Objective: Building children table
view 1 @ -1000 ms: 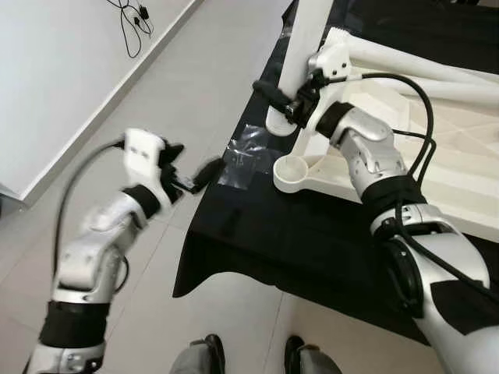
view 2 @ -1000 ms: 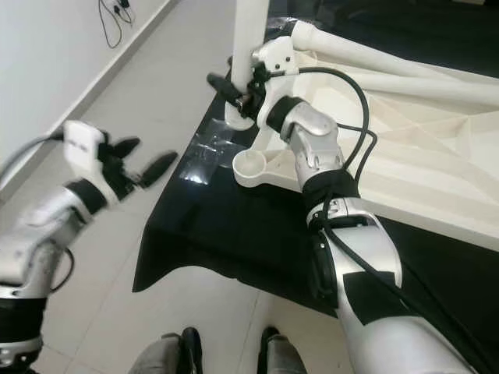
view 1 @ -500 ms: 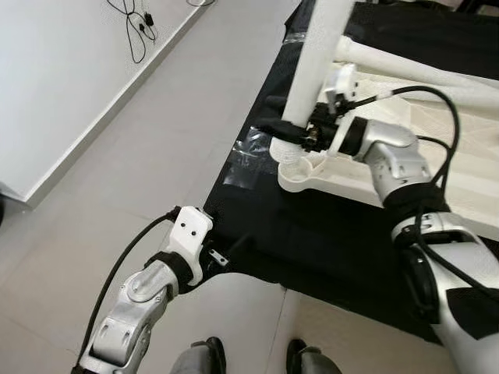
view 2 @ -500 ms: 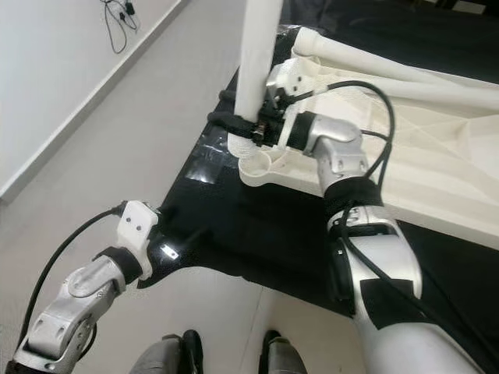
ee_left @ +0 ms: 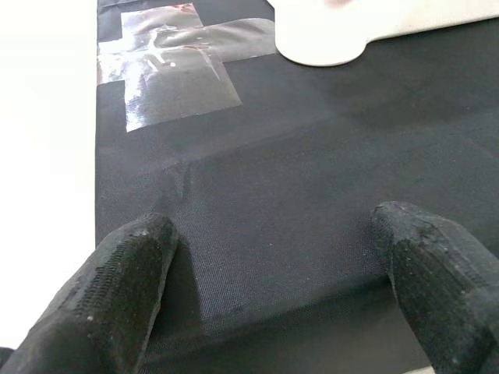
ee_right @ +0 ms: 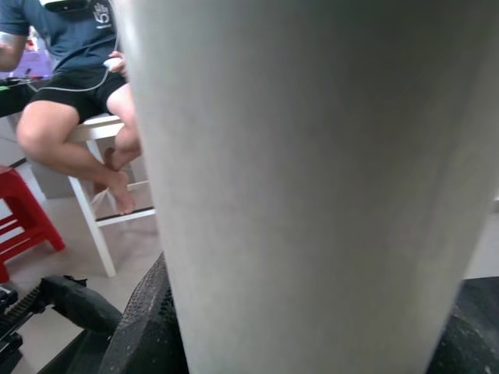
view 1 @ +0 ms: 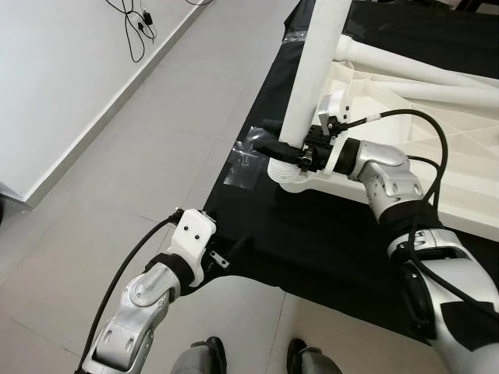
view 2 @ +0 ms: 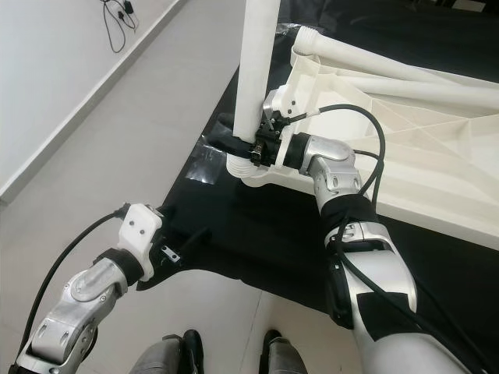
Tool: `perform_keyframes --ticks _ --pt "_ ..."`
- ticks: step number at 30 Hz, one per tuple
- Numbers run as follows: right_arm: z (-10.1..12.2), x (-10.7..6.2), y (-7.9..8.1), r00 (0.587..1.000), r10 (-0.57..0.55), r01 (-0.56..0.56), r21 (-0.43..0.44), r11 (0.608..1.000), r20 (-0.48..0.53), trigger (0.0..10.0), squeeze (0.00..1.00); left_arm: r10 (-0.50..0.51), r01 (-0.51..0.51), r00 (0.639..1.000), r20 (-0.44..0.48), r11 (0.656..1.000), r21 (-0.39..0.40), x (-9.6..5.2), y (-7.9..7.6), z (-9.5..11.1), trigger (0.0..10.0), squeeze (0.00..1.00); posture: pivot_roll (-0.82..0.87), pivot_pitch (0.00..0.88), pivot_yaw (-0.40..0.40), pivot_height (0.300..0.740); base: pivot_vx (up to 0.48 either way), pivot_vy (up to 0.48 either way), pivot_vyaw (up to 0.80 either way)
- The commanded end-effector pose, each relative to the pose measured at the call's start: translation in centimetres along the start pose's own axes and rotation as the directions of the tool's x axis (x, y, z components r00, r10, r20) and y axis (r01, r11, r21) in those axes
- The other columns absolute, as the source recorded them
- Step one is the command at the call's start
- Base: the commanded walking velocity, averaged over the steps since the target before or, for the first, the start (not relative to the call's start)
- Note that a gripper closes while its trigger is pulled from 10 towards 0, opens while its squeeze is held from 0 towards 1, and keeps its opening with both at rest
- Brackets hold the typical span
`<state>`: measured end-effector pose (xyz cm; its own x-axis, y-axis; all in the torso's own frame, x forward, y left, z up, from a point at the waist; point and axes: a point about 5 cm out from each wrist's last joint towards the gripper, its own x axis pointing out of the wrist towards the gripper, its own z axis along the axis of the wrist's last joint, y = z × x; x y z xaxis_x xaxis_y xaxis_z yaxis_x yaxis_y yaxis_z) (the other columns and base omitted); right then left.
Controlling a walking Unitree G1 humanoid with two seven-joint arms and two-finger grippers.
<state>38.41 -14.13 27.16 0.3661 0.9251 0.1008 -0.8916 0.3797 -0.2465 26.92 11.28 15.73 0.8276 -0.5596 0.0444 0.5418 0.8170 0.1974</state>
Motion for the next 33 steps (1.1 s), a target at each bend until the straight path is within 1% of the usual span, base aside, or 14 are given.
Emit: perform_keyframes --ticks 1,4,9,10,11,13,14,15,16,18,23,26,30,33 --pt "-0.2 0.3 0.1 0.999 0.019 -0.019 -0.006 1.0 -0.036 10.0 0.0 0.02 -0.019 0.999 -0.031 1.0 0.018 -0.5 0.1 -0.6 10.0 0.0 0.07 0.292 0.042 0.74 0.0 0.0 0.0" --pt "-0.5 0.1 -0.2 0.999 -0.012 0.013 0.008 1.0 -0.05 10.0 0.0 0.022 -0.022 1.0 -0.019 0.999 0.026 -0.6 0.1 -0.3 10.0 0.0 0.06 0.304 0.041 0.74 0.0 0.0 0.0" --pt "-0.5 0.1 -0.2 0.999 -0.02 0.021 0.01 1.0 -0.051 10.0 0.0 0.02 -0.02 1.0 -0.011 0.999 0.035 -0.6 0.0 -0.1 10.0 0.0 0.06 0.31 0.042 0.74 0.0 0.0 0.0" --pt "-0.5 0.0 -0.3 0.998 -0.035 0.035 0.013 0.999 -0.056 10.0 0.0 0.015 -0.015 1.0 -0.001 0.999 0.043 -0.7 -0.1 0.1 10.0 0.0 0.06 0.315 0.042 0.74 0.0 0.0 0.0" --pt "-0.7 -0.2 -0.5 0.996 -0.061 0.062 0.02 0.998 -0.064 10.0 0.0 -0.012 0.01 0.999 0.03 0.998 0.061 -0.9 -0.2 0.8 10.0 0.0 0.06 0.346 0.047 0.74 0.0 0.0 0.0" --pt "-0.7 -0.2 -0.5 0.996 -0.061 0.062 0.02 0.998 -0.064 10.0 0.0 -0.012 0.01 0.999 0.03 0.998 0.061 -0.9 -0.2 0.8 10.0 0.0 0.06 0.346 0.047 0.74 0.0 0.0 0.0" --pt "-0.8 -0.3 -0.6 0.995 -0.077 0.079 0.026 0.997 -0.069 10.0 0.0 -0.031 0.027 0.998 0.053 0.997 0.076 -1.0 -0.4 1.3 10.0 0.0 0.06 0.346 0.047 0.74 0.0 0.0 0.0" --pt "-0.8 -0.6 -0.5 0.995 -0.074 0.076 0.032 0.997 -0.066 10.0 0.0 -0.058 0.052 0.996 0.073 0.996 0.075 -1.3 -0.7 1.5 10.0 0.0 0.05 0.368 0.052 0.74 0.0 0.0 0.0" --pt "-0.8 -0.7 -0.5 0.996 -0.062 0.065 0.037 0.997 -0.059 10.0 0.0 -0.073 0.067 0.994 0.085 0.995 0.07 -1.6 -0.9 1.7 10.0 0.0 0.05 0.371 0.054 0.74 0.0 0.0 0.0" --pt "-0.8 -0.7 -0.5 0.996 -0.062 0.065 0.037 0.997 -0.059 10.0 0.0 -0.073 0.067 0.994 0.085 0.995 0.07 -1.6 -0.9 1.7 10.0 0.0 0.05 0.371 0.054 0.74 0.0 0.0 0.0" --pt "-0.6 -1.2 -0.4 0.998 -0.035 0.037 0.039 0.999 -0.047 10.0 0.0 -0.102 0.098 0.989 0.105 0.994 0.044 -2.1 -1.3 1.9 10.0 0.0 0.05 0.389 0.062 0.74 0.0 0.0 0.0" --pt "-0.4 -1.8 -0.1 0.999 0.034 -0.032 0.048 0.998 -0.034 10.0 0.0 -0.118 0.114 0.987 0.11 0.993 0.037 -2.5 -1.3 2.1 10.0 0.0 0.05 0.412 0.068 0.74 0.0 0.0 0.0" --pt "-0.2 -1.8 0.3 0.995 0.09 -0.088 0.035 0.995 -0.038 10.0 0.0 -0.114 0.111 0.987 0.11 0.993 0.036 -2.6 -1.0 2.2 10.0 0.0 0.05 0.424 0.071 0.74 0.0 0.0 0.0" --pt "-0.1 -1.6 0.3 0.994 0.098 -0.098 0.015 0.995 -0.055 10.0 0.0 -0.122 0.12 0.987 0.105 0.992 0.032 -2.8 -1.2 2.1 10.0 0.0 0.05 0.428 0.072 0.74 0.0 0.0 0.0"
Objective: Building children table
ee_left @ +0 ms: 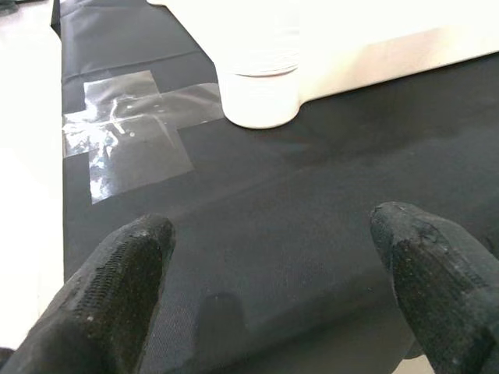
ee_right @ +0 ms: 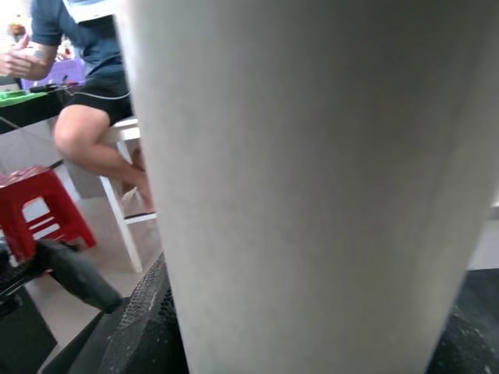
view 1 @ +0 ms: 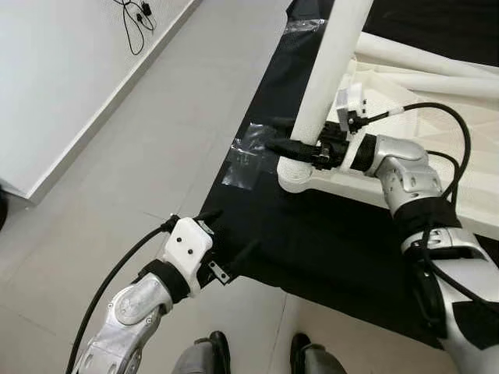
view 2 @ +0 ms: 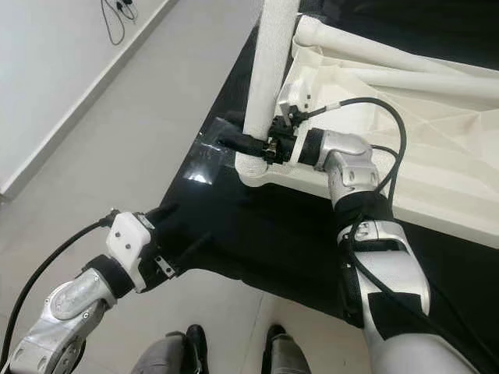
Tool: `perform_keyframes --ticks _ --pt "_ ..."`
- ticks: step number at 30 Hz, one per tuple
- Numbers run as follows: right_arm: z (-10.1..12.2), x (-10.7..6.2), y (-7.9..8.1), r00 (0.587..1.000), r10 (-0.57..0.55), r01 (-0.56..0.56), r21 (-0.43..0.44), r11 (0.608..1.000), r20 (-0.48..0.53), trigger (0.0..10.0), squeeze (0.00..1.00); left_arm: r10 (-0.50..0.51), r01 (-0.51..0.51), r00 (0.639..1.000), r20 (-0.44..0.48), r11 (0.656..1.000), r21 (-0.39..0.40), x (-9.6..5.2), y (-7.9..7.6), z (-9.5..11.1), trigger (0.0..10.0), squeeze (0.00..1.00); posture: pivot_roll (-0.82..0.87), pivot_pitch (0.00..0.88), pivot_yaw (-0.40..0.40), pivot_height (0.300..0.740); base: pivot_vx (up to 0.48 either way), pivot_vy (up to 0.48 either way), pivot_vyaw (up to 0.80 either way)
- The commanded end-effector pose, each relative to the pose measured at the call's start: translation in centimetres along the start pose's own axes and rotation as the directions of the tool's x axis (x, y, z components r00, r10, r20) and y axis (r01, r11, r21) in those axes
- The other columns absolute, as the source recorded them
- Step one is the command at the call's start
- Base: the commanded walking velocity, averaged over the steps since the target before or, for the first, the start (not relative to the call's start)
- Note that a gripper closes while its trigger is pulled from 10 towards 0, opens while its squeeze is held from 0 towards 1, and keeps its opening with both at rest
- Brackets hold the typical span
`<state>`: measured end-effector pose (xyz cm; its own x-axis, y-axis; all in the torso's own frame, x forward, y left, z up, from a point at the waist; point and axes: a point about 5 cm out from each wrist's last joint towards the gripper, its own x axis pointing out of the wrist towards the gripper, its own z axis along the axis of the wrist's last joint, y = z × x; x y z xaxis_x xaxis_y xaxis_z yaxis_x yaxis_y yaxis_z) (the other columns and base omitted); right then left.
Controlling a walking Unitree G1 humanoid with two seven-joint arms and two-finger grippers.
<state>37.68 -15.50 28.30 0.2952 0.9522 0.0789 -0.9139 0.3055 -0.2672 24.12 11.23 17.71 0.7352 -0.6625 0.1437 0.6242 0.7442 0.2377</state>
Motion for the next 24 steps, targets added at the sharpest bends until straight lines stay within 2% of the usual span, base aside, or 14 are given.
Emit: perform_keyframes --ticks 1,6,13,15,16,18,21,24 --pt "-1.4 -0.1 0.5 0.998 0.02 -0.019 0.029 0.999 -0.053 10.0 0.0 -0.008 0.008 1.0 -0.02 1.0 -0.006 -0.6 -0.1 -0.2 10.0 0.0 0.05 0.428 0.072 0.74 0.0 0.0 0.0" --pt "-1.1 0.0 0.5 0.994 0.056 -0.058 -0.011 0.998 -0.093 10.0 0.0 -0.03 0.03 0.999 -0.033 0.999 -0.024 -1.0 -0.9 -0.1 10.0 0.0 0.06 0.442 0.076 0.74 0.0 0.0 0.0" --pt "0.0 0.3 0.1 0.993 0.074 -0.079 -0.05 0.996 -0.093 10.0 0.0 -0.042 0.041 0.998 -0.041 0.999 -0.032 -1.7 -1.6 0.2 10.0 0.0 0.08 0.459 0.077 0.74 0.0 0.0 0.0" --pt "0.5 0.3 0.0 0.991 0.099 -0.105 -0.063 0.992 -0.091 10.0 0.0 -0.047 0.045 0.998 -0.044 0.998 -0.033 -1.9 -1.9 0.3 10.0 0.0 0.1 0.466 0.077 0.74 0.0 0.0 0.0" --pt "1.0 0.4 0.1 0.985 0.147 -0.154 -0.075 0.985 -0.096 10.0 0.0 -0.049 0.048 0.998 -0.047 0.998 -0.034 -2.2 -2.1 0.4 10.0 0.0 0.1 0.471 0.08 0.74 0.0 0.0 0.0" --pt "1.0 0.4 0.1 0.985 0.147 -0.154 -0.075 0.985 -0.096 10.0 0.0 -0.049 0.048 0.998 -0.047 0.998 -0.034 -2.2 -2.1 0.4 10.0 0.0 0.1 0.471 0.08 0.74 0.0 0.0 0.0" --pt "2.1 1.2 1.5 0.924 0.347 -0.367 -0.123 0.922 -0.162 10.0 0.0 -0.055 0.053 0.997 -0.059 0.998 -0.038 -2.6 -2.5 0.6 10.0 0.0 0.11 0.488 0.083 0.74 0.0 0.0 0.0" --pt "2.2 1.6 1.9 0.905 0.385 -0.41 -0.132 0.903 -0.18 10.0 0.0 -0.056 0.054 0.996 -0.062 0.998 -0.04 -2.7 -2.6 0.6 10.0 0.0 0.11 0.49 0.082 0.74 0.0 0.0 0.0"
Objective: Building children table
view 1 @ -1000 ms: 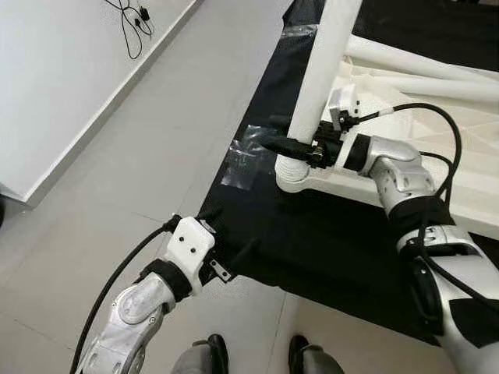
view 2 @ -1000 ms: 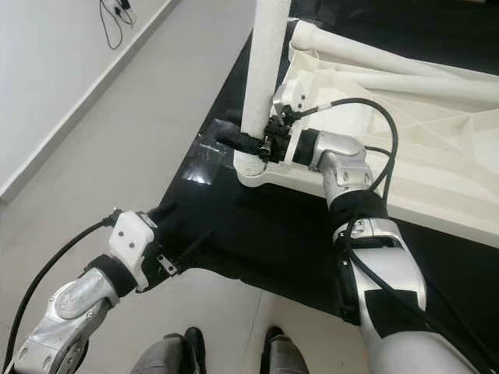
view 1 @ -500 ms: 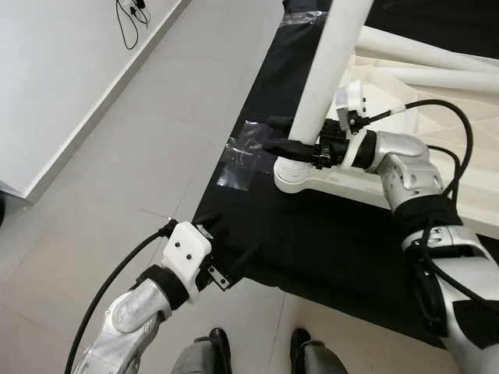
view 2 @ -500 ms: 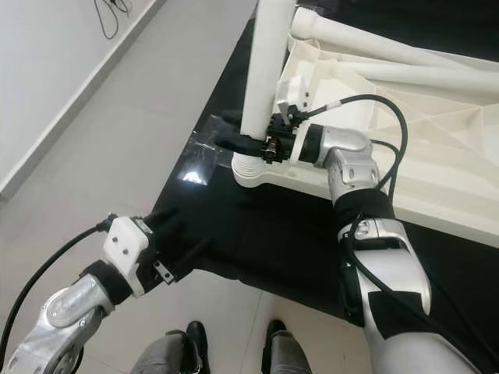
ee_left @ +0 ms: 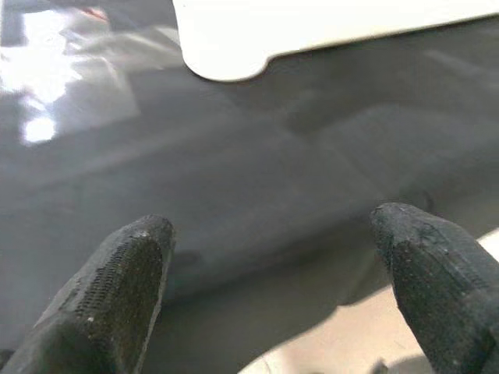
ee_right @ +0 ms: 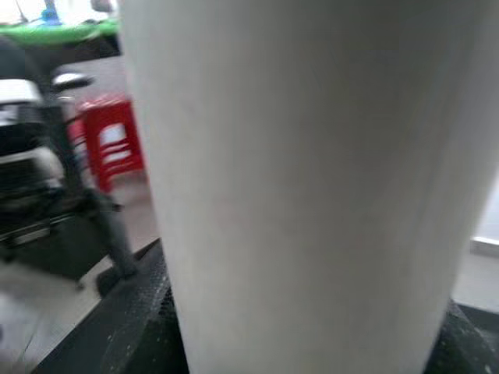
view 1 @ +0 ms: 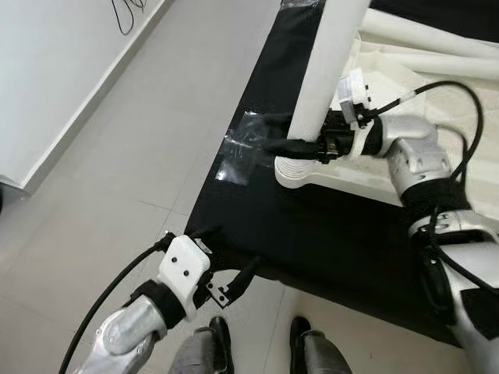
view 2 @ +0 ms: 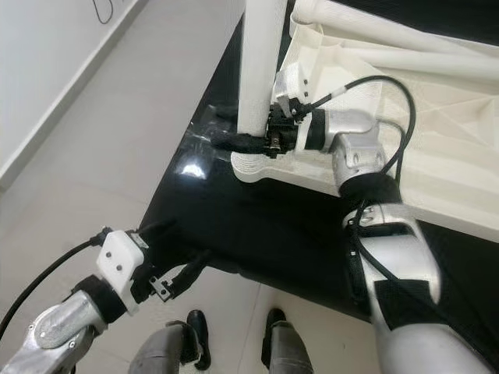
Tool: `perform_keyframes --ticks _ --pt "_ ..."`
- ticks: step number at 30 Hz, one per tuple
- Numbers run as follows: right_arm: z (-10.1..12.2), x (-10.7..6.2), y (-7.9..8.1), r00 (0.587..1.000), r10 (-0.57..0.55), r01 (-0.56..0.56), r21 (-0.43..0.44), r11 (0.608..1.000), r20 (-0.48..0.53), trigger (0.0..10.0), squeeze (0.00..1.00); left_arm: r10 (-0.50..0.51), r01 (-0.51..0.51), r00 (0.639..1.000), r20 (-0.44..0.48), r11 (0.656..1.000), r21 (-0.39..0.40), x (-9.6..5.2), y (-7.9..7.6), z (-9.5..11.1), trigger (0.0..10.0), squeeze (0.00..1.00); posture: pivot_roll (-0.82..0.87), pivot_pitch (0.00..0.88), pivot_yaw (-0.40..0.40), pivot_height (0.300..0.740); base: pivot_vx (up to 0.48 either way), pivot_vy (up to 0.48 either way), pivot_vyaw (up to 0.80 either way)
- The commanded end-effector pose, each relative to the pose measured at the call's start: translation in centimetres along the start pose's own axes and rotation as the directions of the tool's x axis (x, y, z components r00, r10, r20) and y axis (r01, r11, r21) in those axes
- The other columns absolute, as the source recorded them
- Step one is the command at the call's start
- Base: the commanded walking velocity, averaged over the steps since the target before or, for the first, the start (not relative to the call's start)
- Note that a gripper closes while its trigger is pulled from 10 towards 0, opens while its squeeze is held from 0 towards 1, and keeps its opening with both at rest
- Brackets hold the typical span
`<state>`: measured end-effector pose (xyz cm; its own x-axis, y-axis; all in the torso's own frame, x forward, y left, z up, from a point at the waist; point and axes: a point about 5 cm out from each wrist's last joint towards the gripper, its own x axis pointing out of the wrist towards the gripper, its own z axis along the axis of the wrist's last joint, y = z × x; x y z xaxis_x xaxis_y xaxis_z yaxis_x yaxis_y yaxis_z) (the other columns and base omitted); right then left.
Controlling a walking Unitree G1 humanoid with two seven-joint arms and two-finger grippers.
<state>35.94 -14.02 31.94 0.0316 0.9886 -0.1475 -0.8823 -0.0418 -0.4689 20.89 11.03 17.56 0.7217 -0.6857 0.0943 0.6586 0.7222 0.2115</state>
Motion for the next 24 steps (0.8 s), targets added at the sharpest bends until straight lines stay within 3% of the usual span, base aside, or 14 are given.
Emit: perform_keyframes --ticks 1,8,19,24 --pt "-1.4 1.0 1.0 0.995 0.094 -0.093 0.056 0.994 -0.023 10.0 0.0 -0.02 0.02 1.0 -0.023 1.0 -0.006 -0.4 -0.5 -0.1 10.0 0.0 0.11 0.492 0.081 0.74 0.0 0.0 0.0" --pt "-1.2 2.4 0.9 0.983 0.158 -0.16 -0.015 0.987 -0.096 10.0 0.0 -0.029 0.029 0.999 -0.036 1.0 0.002 -0.7 -1.0 0.2 10.0 0.0 0.13 0.505 0.075 0.74 0.0 0.0 0.0" --pt "-1.3 2.8 0.7 0.968 0.188 -0.193 -0.013 0.981 -0.168 10.0 0.0 -0.022 0.022 0.999 -0.045 1.0 0.002 -0.8 -0.9 0.2 10.0 0.0 0.12 0.508 0.07 0.74 0.0 0.0 0.0" --pt "-1.7 2.8 0.5 0.96 0.184 -0.182 0.029 0.983 -0.211 10.0 0.0 -0.015 0.015 0.999 -0.047 1.0 0.001 -0.6 -0.7 0.2 10.0 0.0 0.11 0.504 0.062 0.74 0.0 0.0 0.0"
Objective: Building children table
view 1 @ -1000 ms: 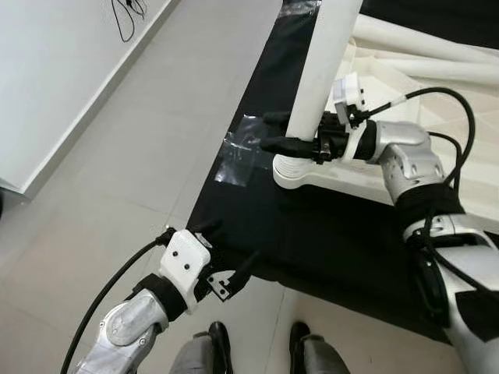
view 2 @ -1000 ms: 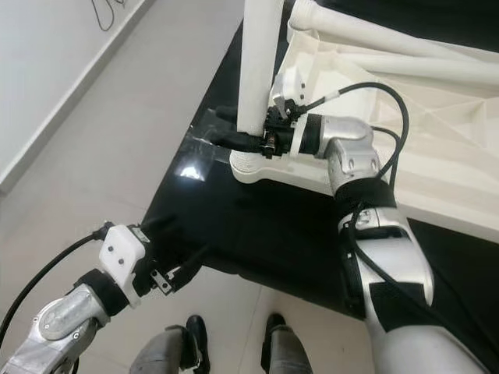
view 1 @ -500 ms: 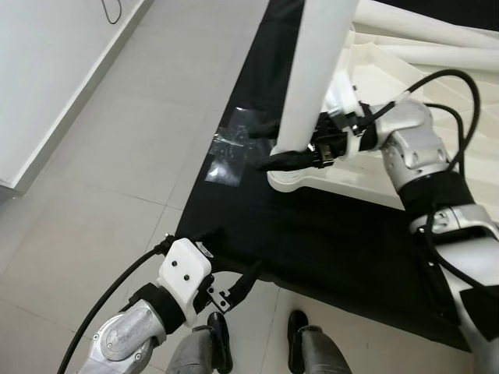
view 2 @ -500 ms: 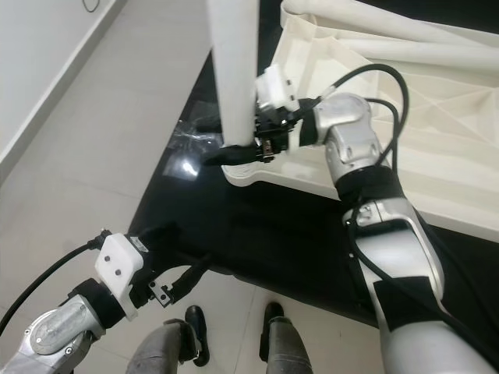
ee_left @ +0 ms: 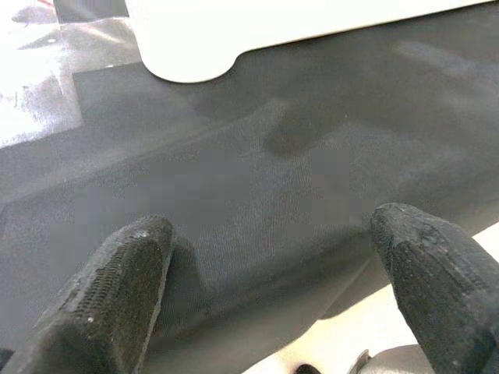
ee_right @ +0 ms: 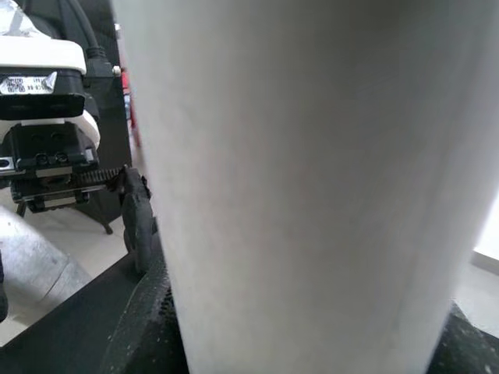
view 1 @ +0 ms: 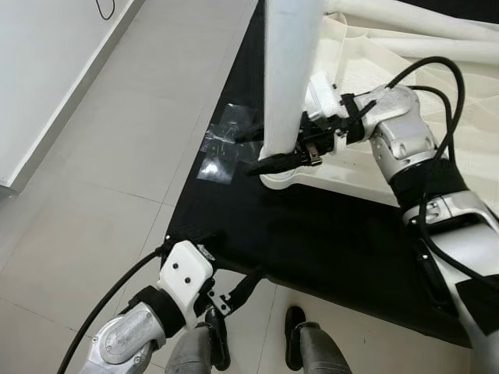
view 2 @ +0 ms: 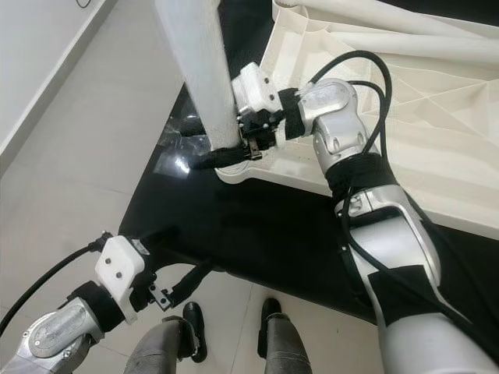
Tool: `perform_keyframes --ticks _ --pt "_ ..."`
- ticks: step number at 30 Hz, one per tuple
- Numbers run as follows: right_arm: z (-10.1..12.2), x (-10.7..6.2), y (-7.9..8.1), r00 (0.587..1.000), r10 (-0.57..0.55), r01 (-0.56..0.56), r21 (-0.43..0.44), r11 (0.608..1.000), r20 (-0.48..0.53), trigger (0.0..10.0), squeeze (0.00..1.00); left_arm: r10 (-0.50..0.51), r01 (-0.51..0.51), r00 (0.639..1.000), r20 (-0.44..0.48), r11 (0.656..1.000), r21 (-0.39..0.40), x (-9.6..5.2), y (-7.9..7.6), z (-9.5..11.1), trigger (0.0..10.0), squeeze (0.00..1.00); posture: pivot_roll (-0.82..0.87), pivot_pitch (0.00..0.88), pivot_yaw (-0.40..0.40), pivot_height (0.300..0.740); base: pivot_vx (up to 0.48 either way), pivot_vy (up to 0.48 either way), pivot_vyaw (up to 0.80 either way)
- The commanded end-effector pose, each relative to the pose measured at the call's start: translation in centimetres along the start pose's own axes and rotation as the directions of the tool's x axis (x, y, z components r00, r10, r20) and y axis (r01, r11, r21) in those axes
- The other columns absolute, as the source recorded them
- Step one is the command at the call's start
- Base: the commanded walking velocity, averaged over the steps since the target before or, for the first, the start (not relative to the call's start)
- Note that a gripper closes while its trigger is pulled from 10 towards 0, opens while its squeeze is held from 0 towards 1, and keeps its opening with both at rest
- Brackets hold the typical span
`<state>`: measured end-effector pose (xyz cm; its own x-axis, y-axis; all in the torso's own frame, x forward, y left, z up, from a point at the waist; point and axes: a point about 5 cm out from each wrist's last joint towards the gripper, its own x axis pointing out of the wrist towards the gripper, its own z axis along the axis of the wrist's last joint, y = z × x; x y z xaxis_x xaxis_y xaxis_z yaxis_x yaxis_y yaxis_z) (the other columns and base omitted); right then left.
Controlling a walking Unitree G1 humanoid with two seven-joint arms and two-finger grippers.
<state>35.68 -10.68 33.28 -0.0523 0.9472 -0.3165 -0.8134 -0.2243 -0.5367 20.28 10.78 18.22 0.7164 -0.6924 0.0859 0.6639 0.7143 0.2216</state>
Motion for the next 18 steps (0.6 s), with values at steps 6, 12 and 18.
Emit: perform_keyframes --ticks 6,12,18 --pt "-4.1 0.8 1.0 0.994 -0.083 0.096 0.226 0.969 -0.067 10.0 0.0 0.0 -0.001 0.999 -0.043 1.0 -0.009 -0.1 -0.2 -0.7 10.0 0.0 0.09 0.496 0.055 0.74 0.0 0.0 0.0" --pt "-5.5 0.5 0.6 0.951 -0.281 0.307 0.28 0.909 -0.131 10.0 0.0 0.006 -0.006 0.999 -0.043 1.0 -0.01 0.2 -0.1 -0.9 10.0 0.0 0.08 0.485 0.043 0.74 0.0 0.0 0.0" --pt "-6.5 -0.9 0.1 0.829 -0.533 0.559 0.3 0.773 -0.172 10.0 0.0 0.009 -0.009 0.999 -0.044 1.0 -0.011 0.6 0.2 -1.3 10.0 0.0 0.04 0.46 0.027 0.74 0.0 0.0 0.0"
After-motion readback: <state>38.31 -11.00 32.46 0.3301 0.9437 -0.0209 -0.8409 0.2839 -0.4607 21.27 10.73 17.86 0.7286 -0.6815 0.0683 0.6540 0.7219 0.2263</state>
